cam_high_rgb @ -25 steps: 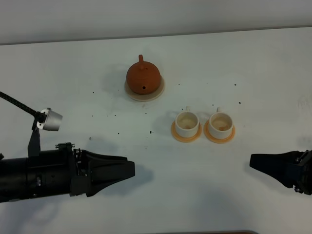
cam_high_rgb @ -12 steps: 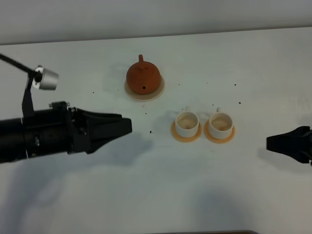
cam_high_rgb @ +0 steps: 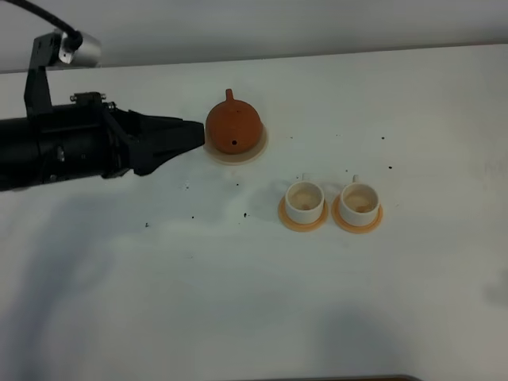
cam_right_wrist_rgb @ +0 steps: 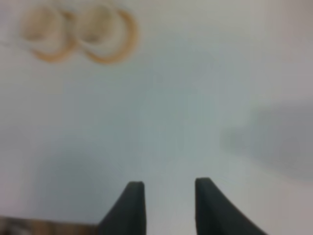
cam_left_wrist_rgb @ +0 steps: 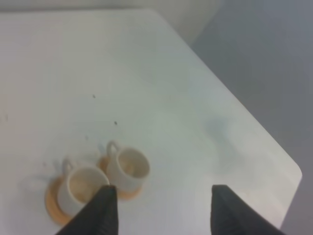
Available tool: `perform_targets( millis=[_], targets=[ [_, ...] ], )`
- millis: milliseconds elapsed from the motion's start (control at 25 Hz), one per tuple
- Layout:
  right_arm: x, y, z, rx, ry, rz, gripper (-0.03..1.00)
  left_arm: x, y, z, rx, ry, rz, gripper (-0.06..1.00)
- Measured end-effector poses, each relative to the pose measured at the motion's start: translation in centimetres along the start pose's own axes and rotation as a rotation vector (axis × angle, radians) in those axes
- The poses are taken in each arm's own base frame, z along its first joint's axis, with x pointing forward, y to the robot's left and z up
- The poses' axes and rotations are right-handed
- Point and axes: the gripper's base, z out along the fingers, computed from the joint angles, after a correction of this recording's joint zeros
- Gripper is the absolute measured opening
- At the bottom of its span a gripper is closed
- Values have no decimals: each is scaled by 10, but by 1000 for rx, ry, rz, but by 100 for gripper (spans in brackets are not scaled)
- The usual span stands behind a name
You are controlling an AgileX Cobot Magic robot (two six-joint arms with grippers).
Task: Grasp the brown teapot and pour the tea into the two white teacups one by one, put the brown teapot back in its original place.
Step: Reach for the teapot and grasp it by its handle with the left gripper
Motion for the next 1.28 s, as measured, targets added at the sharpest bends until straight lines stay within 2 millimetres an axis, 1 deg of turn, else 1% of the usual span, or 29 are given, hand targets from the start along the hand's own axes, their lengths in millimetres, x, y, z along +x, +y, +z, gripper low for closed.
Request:
perform_targets(
  millis=[120, 200, 320, 480, 560, 720, 960, 1280],
  targets=[
    [17, -1, -17, 84, 1, -35, 24, -13, 9, 13, 16, 26, 9, 43],
    [26, 1, -28, 104, -24, -52, 24, -19, 13, 25, 25, 60, 30, 43],
    [39, 5, -41, 116, -71, -73, 24, -23, 13, 47, 53, 132, 89, 43],
    [54, 7, -54, 163, -119, -107, 24, -31, 9, 66, 67, 192, 156, 43],
    [63, 7, -58, 182, -151, -120, 24, -36, 9, 69, 59, 194, 182, 43],
    [79, 6, -51, 194, -196, -128, 24, -41, 8, 69, 52, 189, 205, 43],
    [84, 7, -52, 209, -313, -141, 24, -40, 8, 69, 47, 202, 220, 43],
    [84, 8, -51, 192, -326, -136, 24, -41, 10, 70, 38, 194, 286, 43]
  ],
)
